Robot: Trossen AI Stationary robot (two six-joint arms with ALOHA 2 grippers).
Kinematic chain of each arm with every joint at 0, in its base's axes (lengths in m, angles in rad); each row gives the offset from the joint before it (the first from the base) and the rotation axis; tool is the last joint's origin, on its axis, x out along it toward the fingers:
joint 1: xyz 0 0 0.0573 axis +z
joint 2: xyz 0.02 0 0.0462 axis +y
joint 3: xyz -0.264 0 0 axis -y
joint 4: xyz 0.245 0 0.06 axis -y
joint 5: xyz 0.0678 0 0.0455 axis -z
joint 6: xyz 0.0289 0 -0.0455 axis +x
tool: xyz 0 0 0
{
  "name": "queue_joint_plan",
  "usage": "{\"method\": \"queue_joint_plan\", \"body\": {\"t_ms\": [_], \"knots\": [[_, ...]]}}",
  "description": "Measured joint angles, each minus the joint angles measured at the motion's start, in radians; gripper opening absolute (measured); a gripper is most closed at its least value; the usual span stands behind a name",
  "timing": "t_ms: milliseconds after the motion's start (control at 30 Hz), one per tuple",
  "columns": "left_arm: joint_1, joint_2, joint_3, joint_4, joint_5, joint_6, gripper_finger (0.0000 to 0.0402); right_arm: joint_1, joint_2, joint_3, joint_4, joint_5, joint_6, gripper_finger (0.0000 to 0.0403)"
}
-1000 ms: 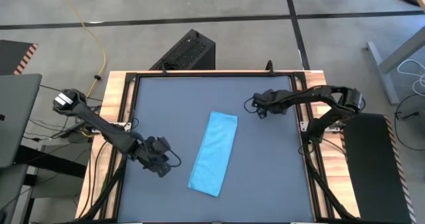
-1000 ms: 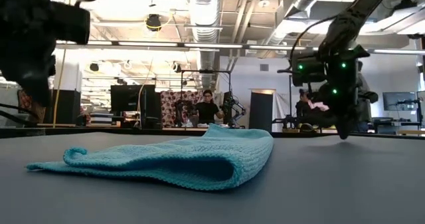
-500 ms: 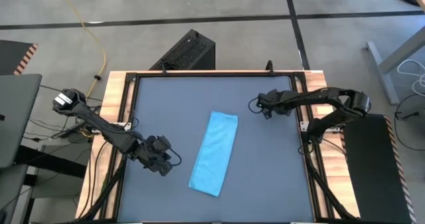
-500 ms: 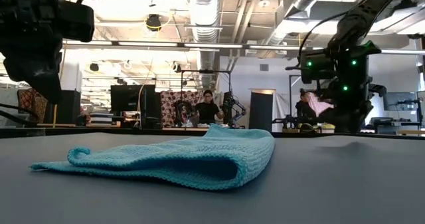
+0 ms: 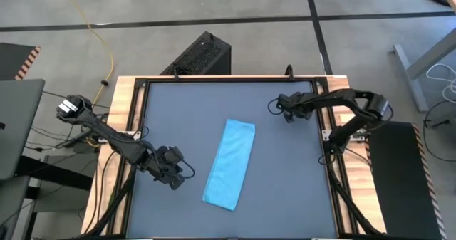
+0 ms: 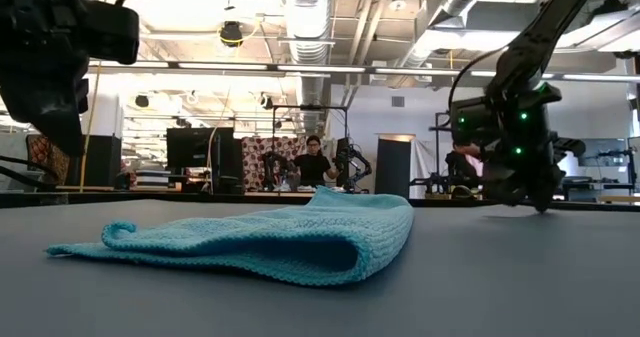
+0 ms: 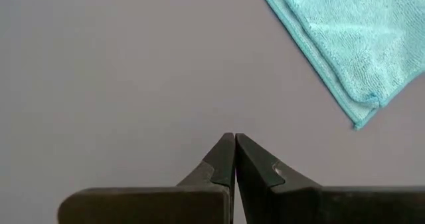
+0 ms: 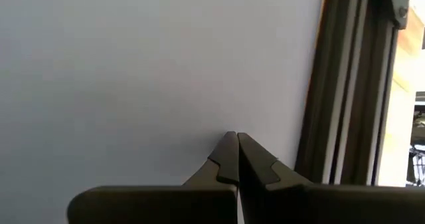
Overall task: Roll towel
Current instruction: Adjust the blue mat, then roll the blue towel
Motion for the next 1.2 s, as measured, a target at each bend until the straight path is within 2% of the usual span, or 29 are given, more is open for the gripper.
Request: {"method": "queue_joint_plan", "body": {"t_ms": [133,300,433,567,700,833,967,1100,1200], "knots": [[0.0,0.0,0.0,0.0,0.016,0.009,0.0,0.005,-0.009,0.007,-0.035,-0.015,-0.023,0.0017],[0.0,0.0,0.0,0.001,0.028,0.064,0.0,0.053,-0.113,0.049,-0.186,0.014,-0.012,0.0018],[0.0,0.0,0.0,0.065,0.026,0.22,0.0,0.144,-0.241,0.116,-0.308,-0.014,0.056,0.0018],[0.0,0.0,0.001,0.171,0.0,0.435,0.0,0.347,-0.339,0.187,-0.33,-0.114,0.151,0.0016],[0.0,0.006,0.001,0.307,0.0,0.648,0.0,0.667,-0.35,0.248,-0.27,-0.108,0.311,0.0014],[-0.004,0.056,0.002,0.423,0.029,0.796,0.0,0.988,-0.248,0.289,-0.088,-0.006,0.463,0.0014],[-0.03,0.169,0.002,0.577,0.134,0.909,0.0,1.231,-0.038,0.354,0.16,0.068,0.504,0.0013],[-0.088,0.29,0.013,0.703,0.162,1.035,0.0,1.381,0.214,0.504,0.325,0.113,0.454,0.0013],[-0.106,0.362,0.051,0.715,0.158,1.081,0.0,1.432,0.388,0.673,0.299,0.112,0.431,0.0015]]}}
